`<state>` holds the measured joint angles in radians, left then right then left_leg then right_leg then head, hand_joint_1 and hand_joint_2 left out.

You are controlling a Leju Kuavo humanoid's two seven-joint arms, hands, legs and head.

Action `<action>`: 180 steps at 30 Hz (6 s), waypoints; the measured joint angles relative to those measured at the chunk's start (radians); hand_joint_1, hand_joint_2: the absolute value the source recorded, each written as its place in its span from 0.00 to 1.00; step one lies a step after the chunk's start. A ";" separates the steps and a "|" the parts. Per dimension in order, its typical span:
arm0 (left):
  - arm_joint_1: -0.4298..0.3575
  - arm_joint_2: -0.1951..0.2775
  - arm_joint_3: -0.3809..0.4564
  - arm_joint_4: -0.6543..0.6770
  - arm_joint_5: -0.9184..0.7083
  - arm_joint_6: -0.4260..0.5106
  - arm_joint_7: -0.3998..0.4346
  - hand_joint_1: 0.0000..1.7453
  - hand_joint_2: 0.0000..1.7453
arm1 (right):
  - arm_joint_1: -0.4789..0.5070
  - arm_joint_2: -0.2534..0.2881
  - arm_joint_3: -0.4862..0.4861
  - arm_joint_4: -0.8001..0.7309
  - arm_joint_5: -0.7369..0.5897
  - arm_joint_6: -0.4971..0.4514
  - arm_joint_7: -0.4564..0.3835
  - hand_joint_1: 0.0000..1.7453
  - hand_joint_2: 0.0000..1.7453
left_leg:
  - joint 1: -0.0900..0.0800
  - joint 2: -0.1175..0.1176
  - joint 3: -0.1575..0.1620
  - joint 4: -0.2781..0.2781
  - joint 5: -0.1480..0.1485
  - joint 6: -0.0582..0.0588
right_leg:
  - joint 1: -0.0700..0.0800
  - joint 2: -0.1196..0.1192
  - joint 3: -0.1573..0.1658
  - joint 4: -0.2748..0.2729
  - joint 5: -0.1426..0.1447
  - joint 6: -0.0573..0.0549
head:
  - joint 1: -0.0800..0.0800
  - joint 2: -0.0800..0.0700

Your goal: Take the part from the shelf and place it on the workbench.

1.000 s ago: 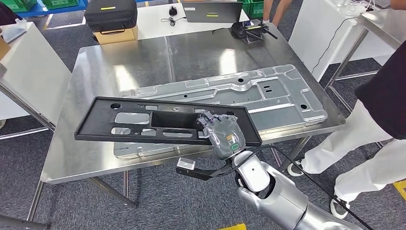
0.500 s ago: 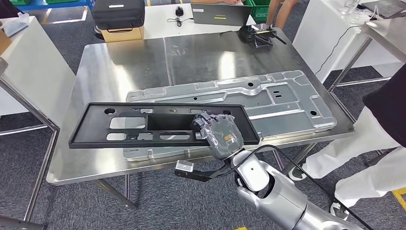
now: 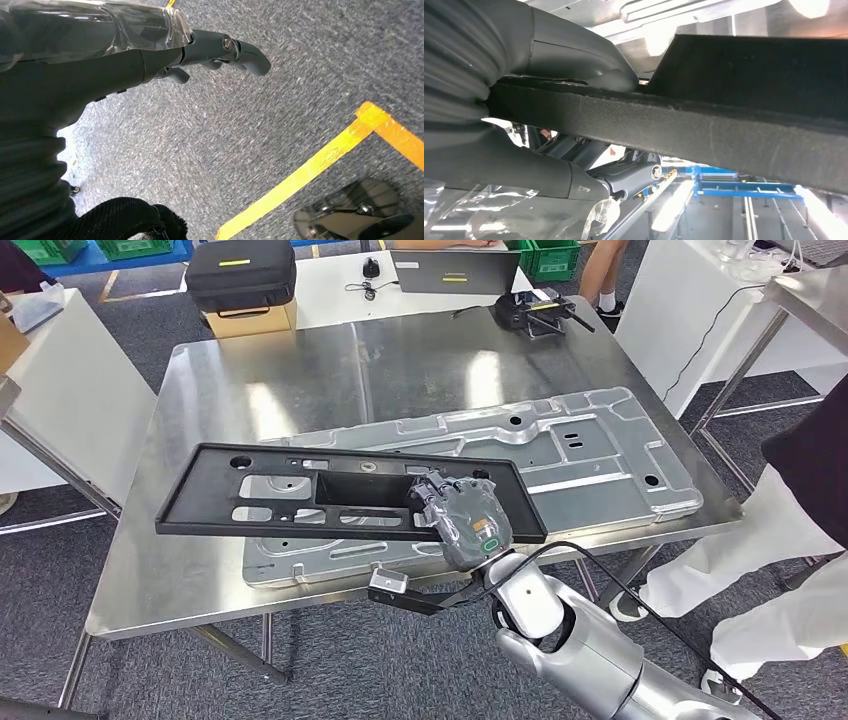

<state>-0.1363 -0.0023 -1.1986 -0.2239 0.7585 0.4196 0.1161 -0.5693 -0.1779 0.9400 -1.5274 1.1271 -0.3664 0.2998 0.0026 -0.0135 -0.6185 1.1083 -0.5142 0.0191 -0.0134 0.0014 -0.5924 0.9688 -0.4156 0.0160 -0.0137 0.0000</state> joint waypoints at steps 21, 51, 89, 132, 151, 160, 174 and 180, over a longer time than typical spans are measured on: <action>0.003 -0.001 0.000 0.000 -0.002 -0.001 0.000 0.00 1.00 | -0.001 0.001 0.001 0.006 0.004 0.000 0.006 1.00 1.00 | -0.008 0.000 0.067 -0.148 0.088 0.054 | 0.003 -0.003 -0.086 0.184 -0.058 0.034 | 0.003 0.000; 0.005 0.003 0.000 0.000 0.000 -0.001 -0.015 0.00 1.00 | -0.011 0.016 0.005 0.013 -0.007 0.000 0.002 1.00 1.00 | -0.003 0.000 0.066 -0.148 0.086 0.049 | -0.003 -0.002 -0.099 0.224 -0.082 0.041 | 0.003 0.000; 0.015 0.012 0.000 0.000 -0.001 0.000 -0.014 0.00 1.00 | -0.016 0.035 0.021 0.017 -0.022 0.007 0.000 1.00 1.00 | -0.003 -0.002 0.071 -0.129 0.049 0.014 | 0.004 0.003 -0.006 -0.003 0.003 0.013 | 0.003 0.000; 0.015 0.017 0.000 0.000 0.001 -0.037 -0.074 0.00 0.00 | -0.020 0.035 0.021 0.021 -0.029 0.002 -0.001 0.00 0.00 | 0.010 0.001 0.033 -0.138 0.101 0.009 | 0.009 0.005 0.034 -0.018 -0.022 0.029 | 0.003 0.000; 0.032 0.017 -0.007 0.000 -0.004 -0.037 -0.088 0.00 0.00 | -0.020 0.033 0.015 0.021 -0.020 -0.011 0.016 0.00 0.00 | 0.010 0.002 0.033 -0.138 0.101 0.009 | 0.009 0.005 0.034 -0.018 -0.022 0.029 | 0.003 0.000; 0.036 0.018 -0.010 0.000 -0.008 -0.038 -0.091 0.00 0.00 | -0.010 0.027 -0.001 0.014 -0.019 -0.015 0.024 0.00 0.00 | 0.010 0.002 0.034 -0.138 0.101 0.009 | 0.009 0.005 0.034 -0.018 -0.022 0.029 | 0.002 0.000; 0.036 0.023 -0.018 0.000 -0.017 -0.037 -0.095 0.00 0.00 | 0.006 0.021 -0.005 -0.003 -0.015 -0.013 0.031 0.00 0.00 | 0.010 0.002 0.034 -0.138 0.101 0.009 | 0.009 0.005 0.034 -0.018 -0.022 0.029 | 0.002 0.000; 0.035 0.023 -0.021 0.000 -0.017 -0.037 -0.095 0.00 0.00 | 0.008 0.019 -0.008 -0.004 -0.010 -0.011 0.032 0.00 0.00 | 0.010 0.002 0.034 -0.138 0.101 0.009 | 0.009 0.005 0.035 -0.018 -0.022 0.029 | 0.002 0.000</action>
<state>-0.1009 0.0210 -1.2200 -0.2235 0.7412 0.3822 0.0209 -0.5611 -0.1593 0.9320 -1.5316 1.1166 -0.3779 0.3315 0.0124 -0.0113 -0.5847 0.9702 -0.4135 0.0280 -0.0046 0.0066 -0.5579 0.9511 -0.4374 0.0447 -0.0114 0.0000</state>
